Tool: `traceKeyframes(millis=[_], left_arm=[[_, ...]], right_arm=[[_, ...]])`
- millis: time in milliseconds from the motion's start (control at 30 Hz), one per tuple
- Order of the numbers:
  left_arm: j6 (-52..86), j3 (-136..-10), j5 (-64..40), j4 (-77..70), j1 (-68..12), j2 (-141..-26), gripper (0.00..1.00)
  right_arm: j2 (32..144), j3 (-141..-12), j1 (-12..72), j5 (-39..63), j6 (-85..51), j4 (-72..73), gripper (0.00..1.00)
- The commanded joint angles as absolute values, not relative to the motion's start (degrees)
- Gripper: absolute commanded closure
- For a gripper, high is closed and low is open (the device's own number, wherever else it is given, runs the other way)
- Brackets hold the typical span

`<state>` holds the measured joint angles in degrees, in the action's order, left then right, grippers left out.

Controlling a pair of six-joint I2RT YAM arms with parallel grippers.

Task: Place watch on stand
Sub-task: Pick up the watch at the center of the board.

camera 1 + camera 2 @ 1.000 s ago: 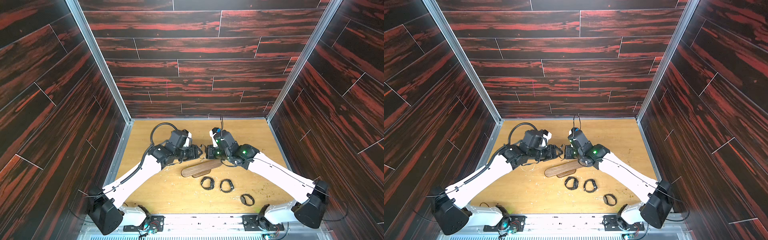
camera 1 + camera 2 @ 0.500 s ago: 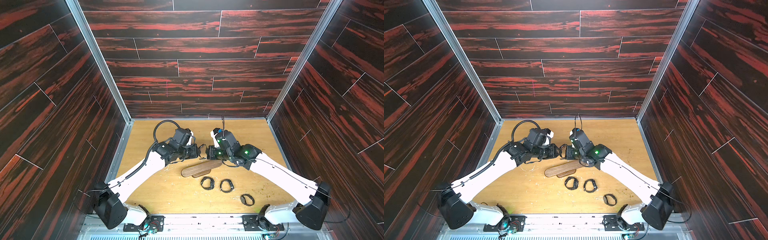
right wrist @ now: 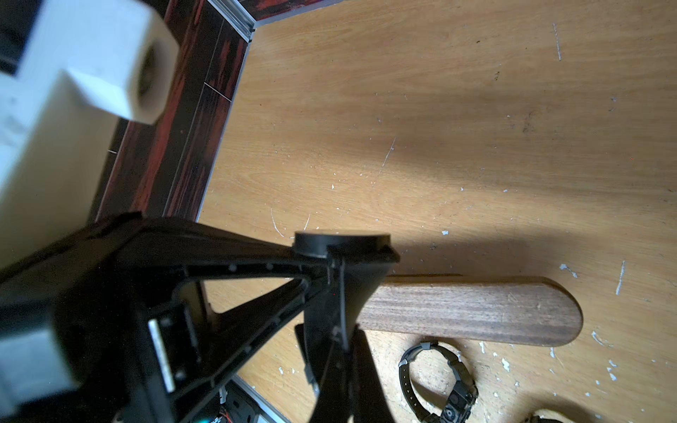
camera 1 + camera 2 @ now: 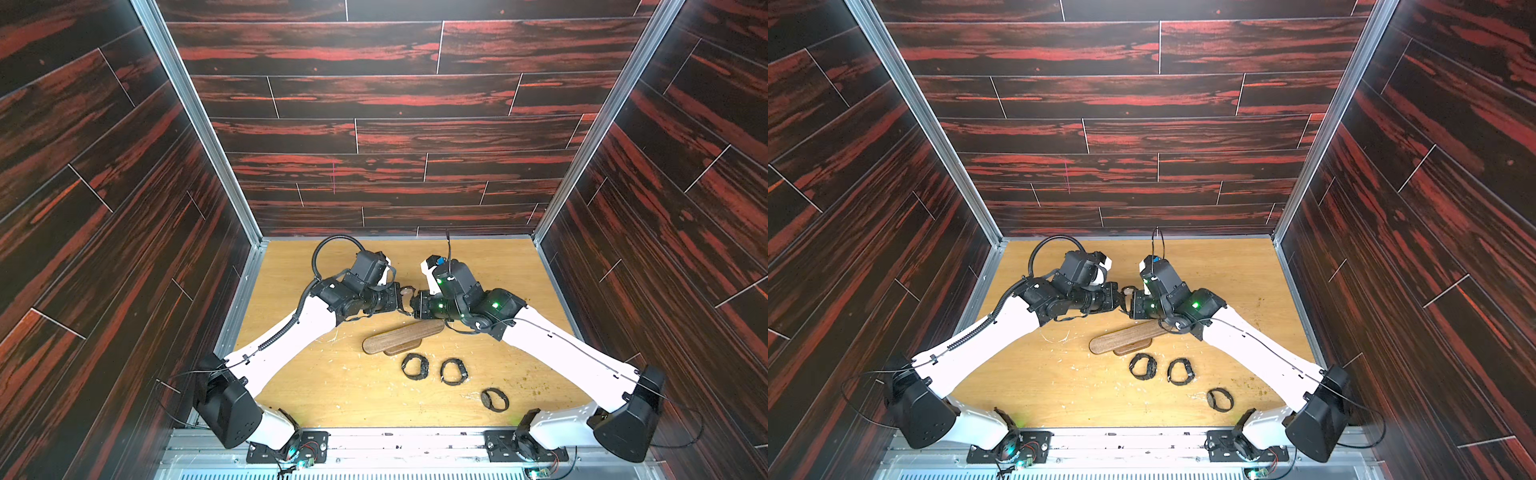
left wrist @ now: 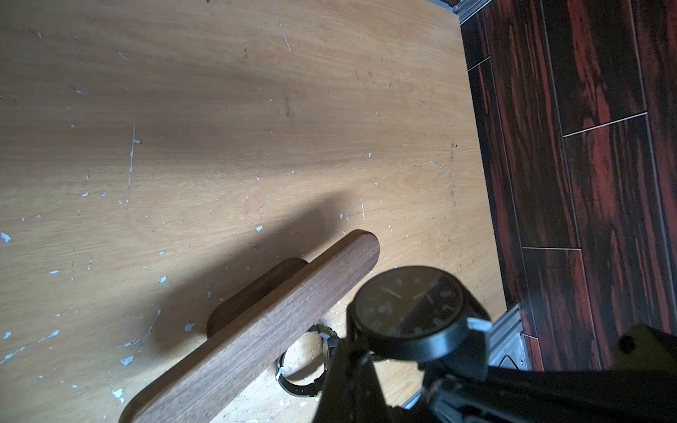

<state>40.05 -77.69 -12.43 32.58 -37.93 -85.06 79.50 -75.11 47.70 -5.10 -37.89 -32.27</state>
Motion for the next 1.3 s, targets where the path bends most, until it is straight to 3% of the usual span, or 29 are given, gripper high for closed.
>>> traceKeyframes(millis=[0,100,233,500,933,1267], left_arm=[[40.2,-79.0,-12.0,32.0,-37.9,-85.6,1.00],[39.9,-79.0,-12.0,30.8,-38.0,-85.5,1.00],[39.4,-77.9,-11.0,28.8,-37.9,-84.3,1.00],[36.9,-75.5,-7.6,26.3,-37.9,-81.1,1.00],[33.1,-73.2,-5.9,21.9,-37.7,-78.0,1.00],[29.0,-75.2,-15.2,21.0,-34.8,-77.5,1.00]], right_arm=[[77.9,-75.0,47.6,-4.4,-37.7,-31.6,1.00],[77.1,-74.0,47.6,-3.9,-37.4,-30.7,1.00],[75.4,-71.9,47.3,-1.5,-37.0,-27.4,0.81],[69.8,-64.5,42.3,10.1,-38.9,-17.1,0.62],[65.9,-57.8,34.9,28.5,-39.2,-7.8,0.50],[64.3,-57.5,30.7,34.9,-36.0,-8.0,0.46]])
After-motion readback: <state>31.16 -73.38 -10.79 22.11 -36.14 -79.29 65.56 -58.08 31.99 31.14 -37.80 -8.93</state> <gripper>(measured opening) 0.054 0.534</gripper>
